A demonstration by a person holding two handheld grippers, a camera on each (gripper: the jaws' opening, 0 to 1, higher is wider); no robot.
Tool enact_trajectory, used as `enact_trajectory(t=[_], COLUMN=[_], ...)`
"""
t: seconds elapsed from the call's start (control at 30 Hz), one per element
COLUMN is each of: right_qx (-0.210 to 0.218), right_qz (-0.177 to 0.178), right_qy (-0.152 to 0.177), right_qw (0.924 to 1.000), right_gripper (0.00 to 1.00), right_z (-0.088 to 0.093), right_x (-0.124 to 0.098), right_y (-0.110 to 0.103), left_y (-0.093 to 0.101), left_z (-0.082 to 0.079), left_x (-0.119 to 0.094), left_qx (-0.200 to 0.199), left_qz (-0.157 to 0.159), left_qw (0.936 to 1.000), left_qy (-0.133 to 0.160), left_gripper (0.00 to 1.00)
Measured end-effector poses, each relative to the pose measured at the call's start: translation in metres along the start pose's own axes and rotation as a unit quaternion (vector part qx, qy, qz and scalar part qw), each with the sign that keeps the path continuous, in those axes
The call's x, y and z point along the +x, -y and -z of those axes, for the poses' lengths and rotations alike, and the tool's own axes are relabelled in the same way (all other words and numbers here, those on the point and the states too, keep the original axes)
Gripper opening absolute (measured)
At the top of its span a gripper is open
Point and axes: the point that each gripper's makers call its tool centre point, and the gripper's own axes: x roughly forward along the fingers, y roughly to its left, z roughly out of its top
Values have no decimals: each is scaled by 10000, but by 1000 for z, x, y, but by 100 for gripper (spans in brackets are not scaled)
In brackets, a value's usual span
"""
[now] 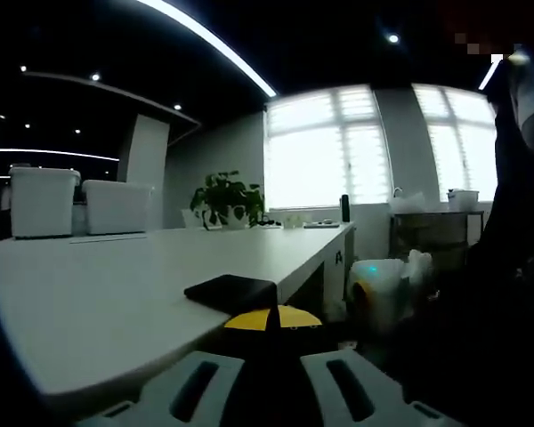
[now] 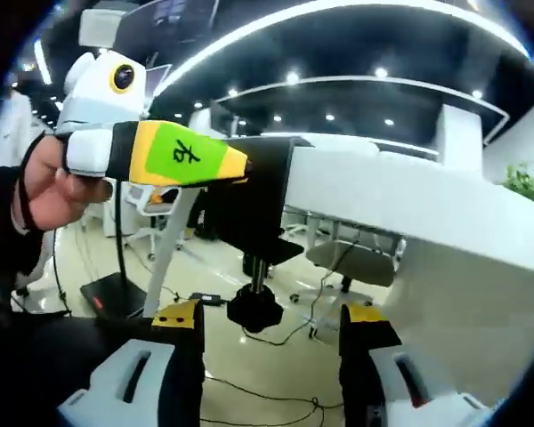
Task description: Clamp the fixed fixture on the desktop, loosen the retaining clip, secure it to the edge of the desk, and tighten the retaining clip.
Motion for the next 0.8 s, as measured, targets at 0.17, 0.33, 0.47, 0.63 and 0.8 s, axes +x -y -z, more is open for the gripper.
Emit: enact_trajectory(t=[0.17, 0.33, 0.47, 0.63, 0.8], right_qx=[72, 467, 434, 500, 142], right_qz=[395, 858, 953, 988, 132], right_qy=[108, -72, -57, -109, -6], right_qw=[9991, 9952, 9945, 9938, 9998], right_gripper=[60, 47, 31, 23, 22], right_z=[-8, -7, -8, -7, -9], right_x=[6, 17, 20, 17, 21], right_y=[-18, -6, -1, 4, -2], left_y=[0, 1, 2, 2, 3], left_z=[0, 0, 0, 0, 0], left_x=[0, -1, -1, -1, -1], left_qx=[-27, -44, -46, -42, -4], left_qz=[16, 4, 6, 21, 15], left_qw=[10000, 9999, 9999, 9999, 10000], left_qy=[70, 98, 112, 106, 80], left_gripper=[2, 2, 2, 2, 2])
